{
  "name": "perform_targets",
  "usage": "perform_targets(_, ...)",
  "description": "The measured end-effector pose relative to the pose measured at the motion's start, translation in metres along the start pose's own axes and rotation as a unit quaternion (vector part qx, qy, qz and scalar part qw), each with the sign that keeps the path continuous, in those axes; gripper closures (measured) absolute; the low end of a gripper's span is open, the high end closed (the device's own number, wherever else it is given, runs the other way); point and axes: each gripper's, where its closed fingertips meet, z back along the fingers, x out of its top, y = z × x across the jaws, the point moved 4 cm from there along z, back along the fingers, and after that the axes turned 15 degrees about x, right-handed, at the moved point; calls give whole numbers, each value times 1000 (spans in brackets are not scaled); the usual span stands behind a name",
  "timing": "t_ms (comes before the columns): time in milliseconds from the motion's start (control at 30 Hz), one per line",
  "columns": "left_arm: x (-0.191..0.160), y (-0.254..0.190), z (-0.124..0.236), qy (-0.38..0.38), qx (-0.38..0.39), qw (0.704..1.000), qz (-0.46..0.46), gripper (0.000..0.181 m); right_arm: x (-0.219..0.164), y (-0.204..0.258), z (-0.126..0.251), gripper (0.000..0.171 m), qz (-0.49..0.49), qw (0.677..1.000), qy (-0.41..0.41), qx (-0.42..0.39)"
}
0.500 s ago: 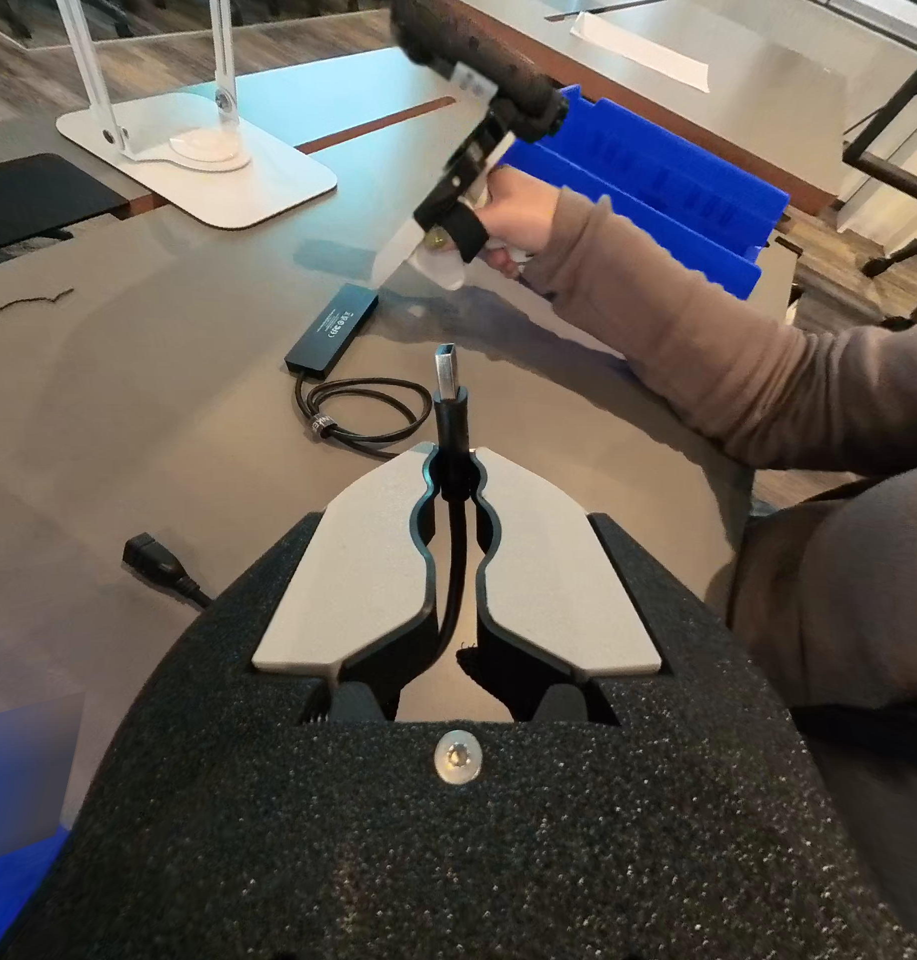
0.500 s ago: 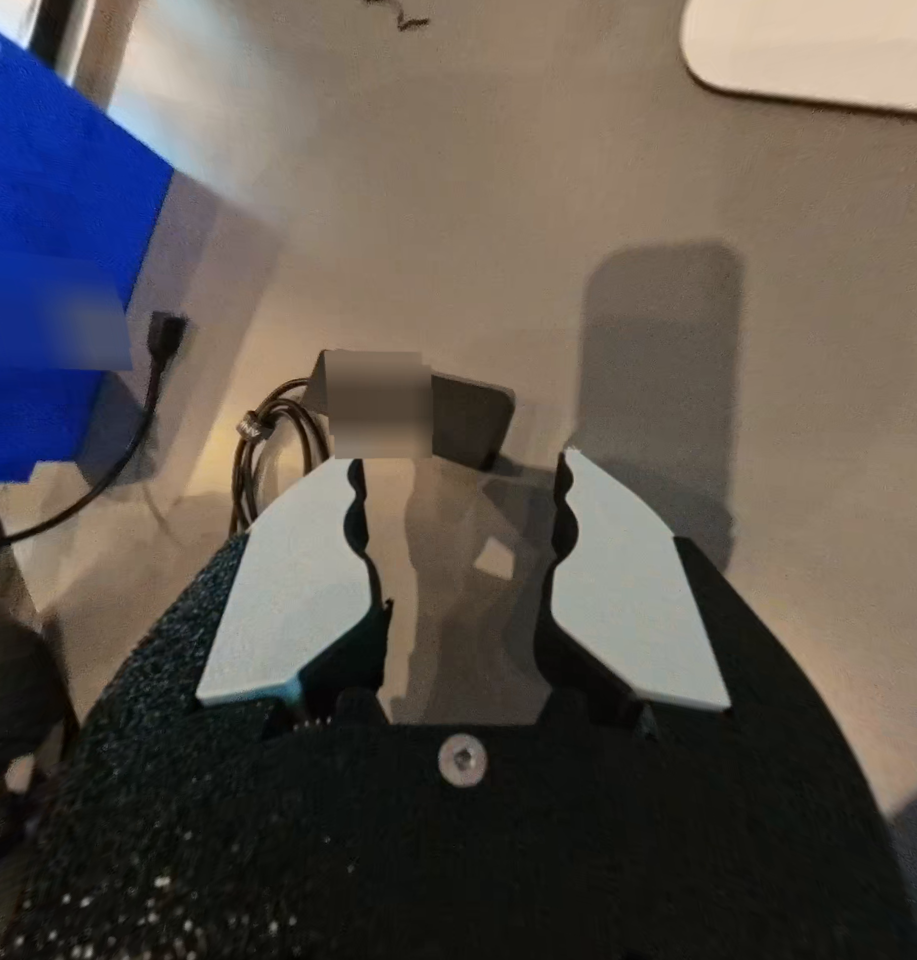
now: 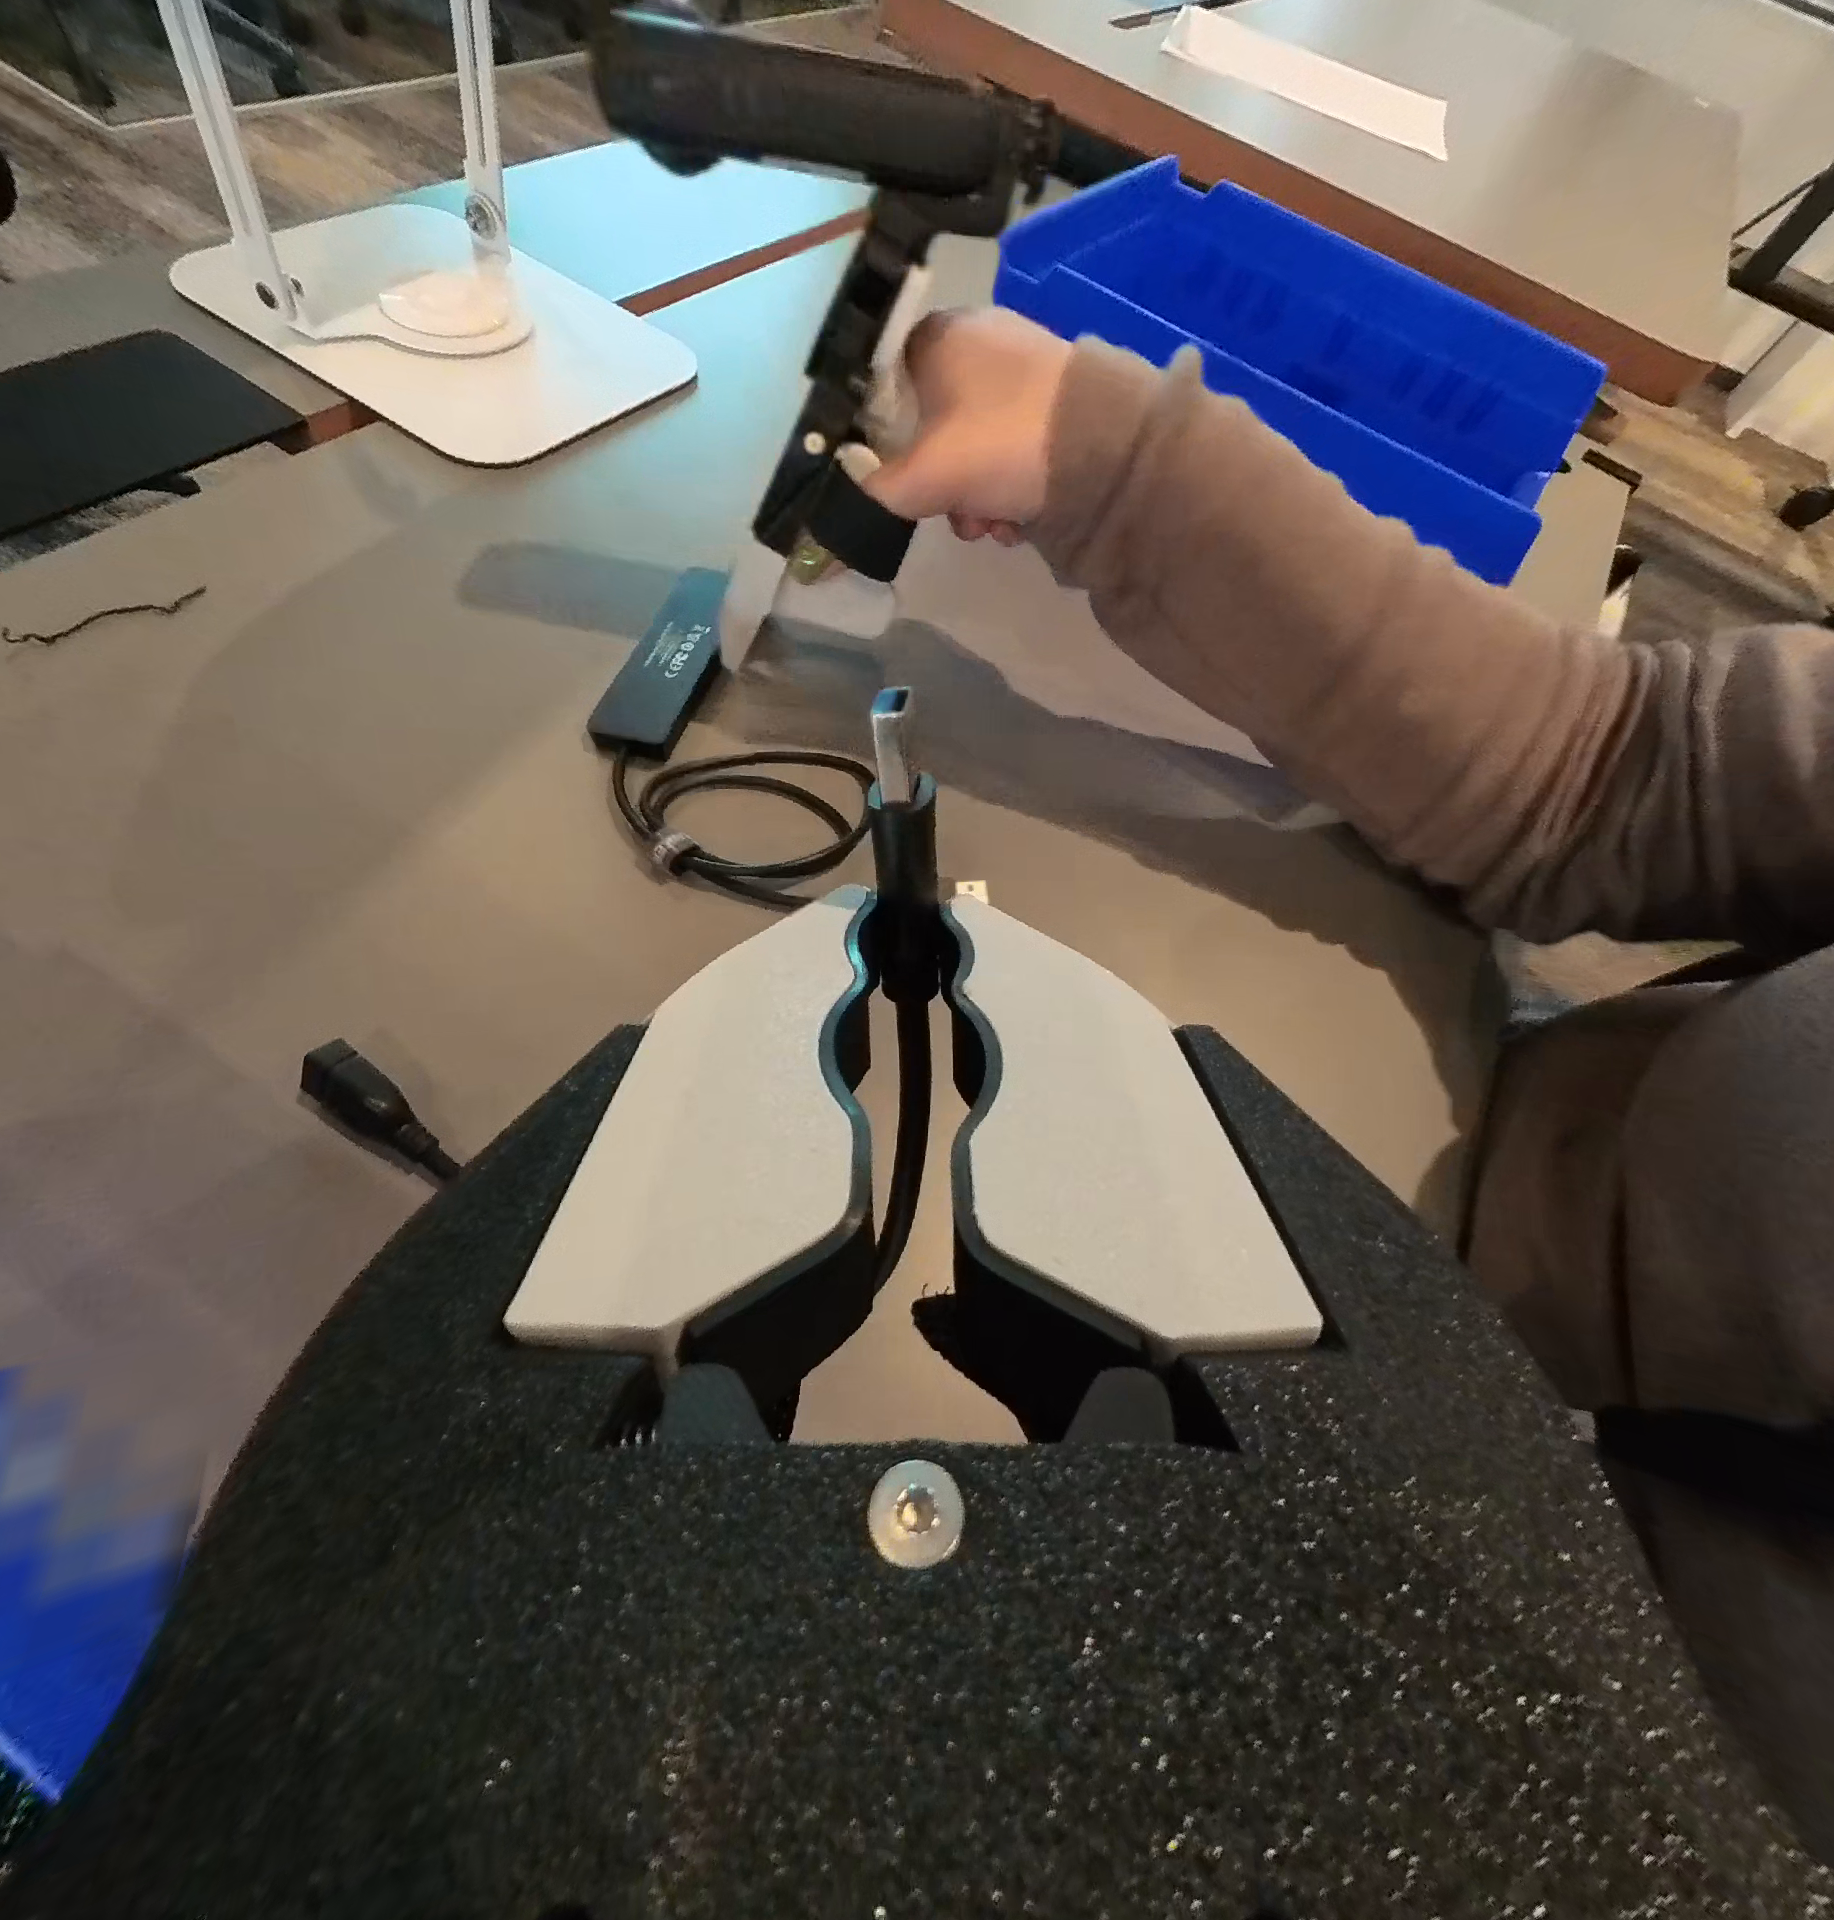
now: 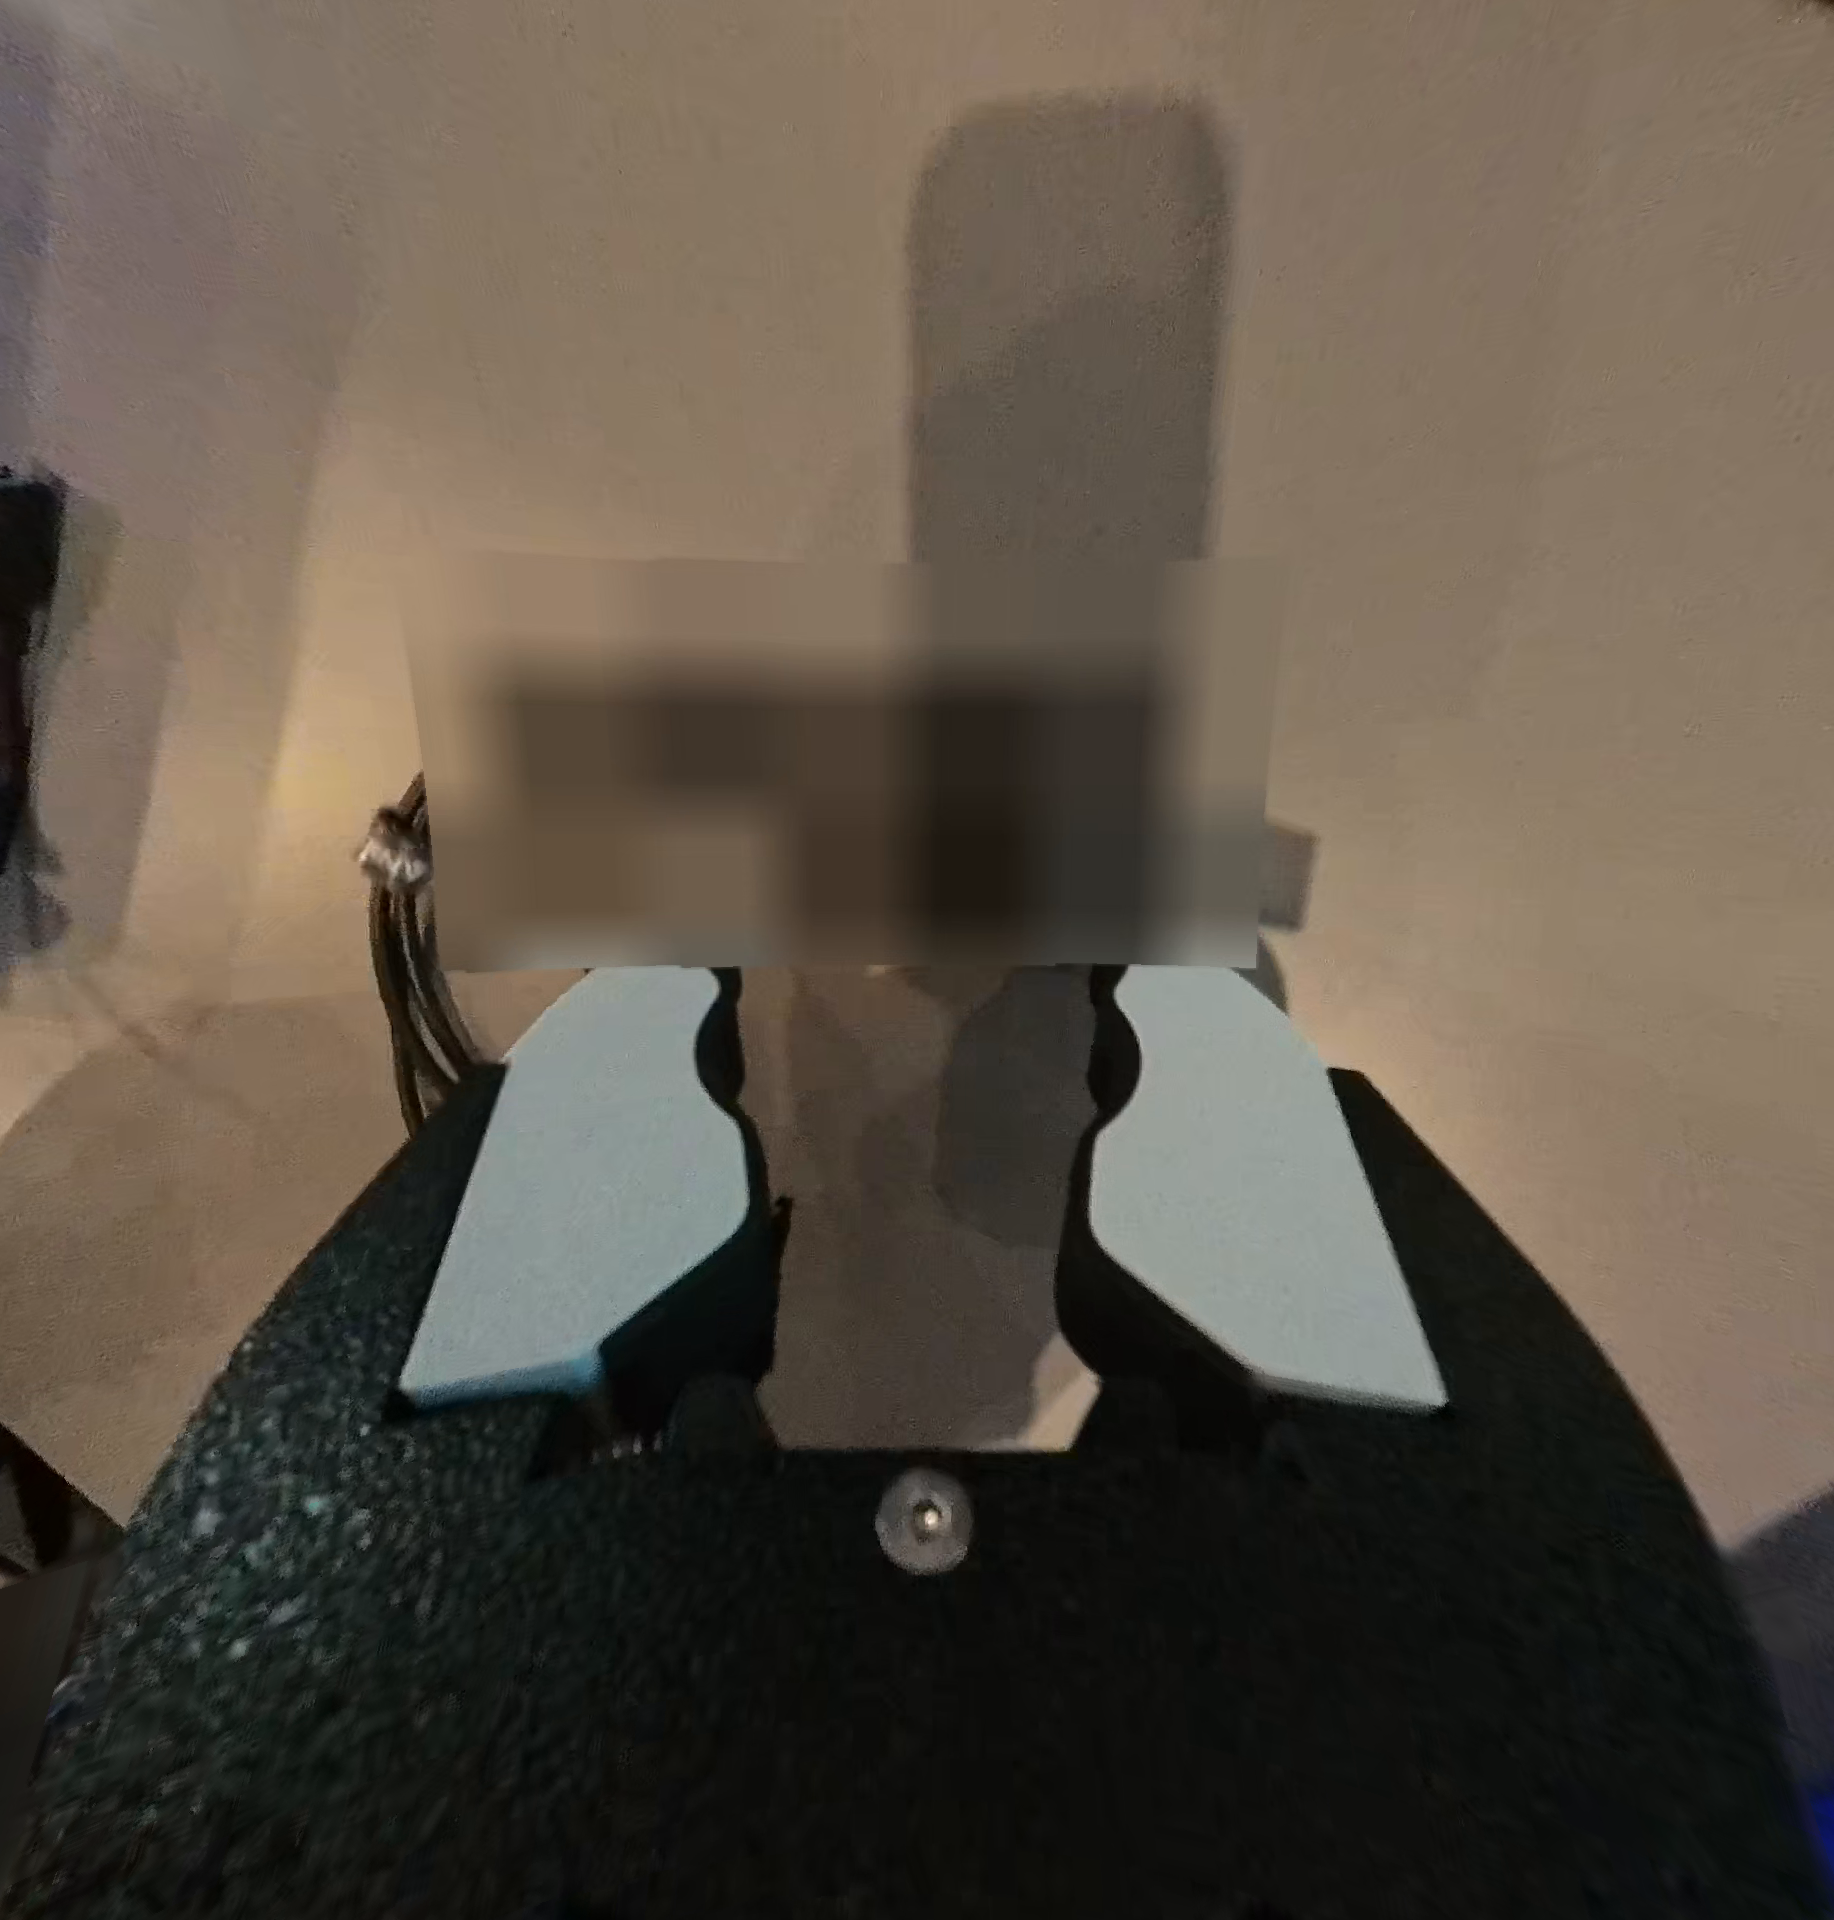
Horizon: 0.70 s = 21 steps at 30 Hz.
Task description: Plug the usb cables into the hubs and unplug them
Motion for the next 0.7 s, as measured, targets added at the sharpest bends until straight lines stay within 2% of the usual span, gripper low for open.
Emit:
perform_targets(167, 0, 4, 2, -6, -2, 1000, 7, 171, 43, 7, -21, 123, 67, 997, 12, 40)
perform_targets(233, 0, 5, 3, -9, -7, 1000, 16, 171, 57, 12, -31, 121, 95, 994, 14, 51)
perform_targets(367, 2, 9, 10, -15, 4, 1000, 18, 171, 64, 28, -28, 104, 110, 992, -48, 29)
perform_targets(500, 5, 13, 16, -28, 10, 999, 21, 171, 49, 35, -31, 79, 103, 990, -98, -20)
perform_targets(600, 4, 14, 16, -27, 9, 999, 24, 171, 38, 37, -36, 72, 108, 987, -91, -71)
perform_targets(700, 4, 13, 16, -26, 10, 999, 23, 171, 38, 43, -30, 66, 104, 984, -119, -84)
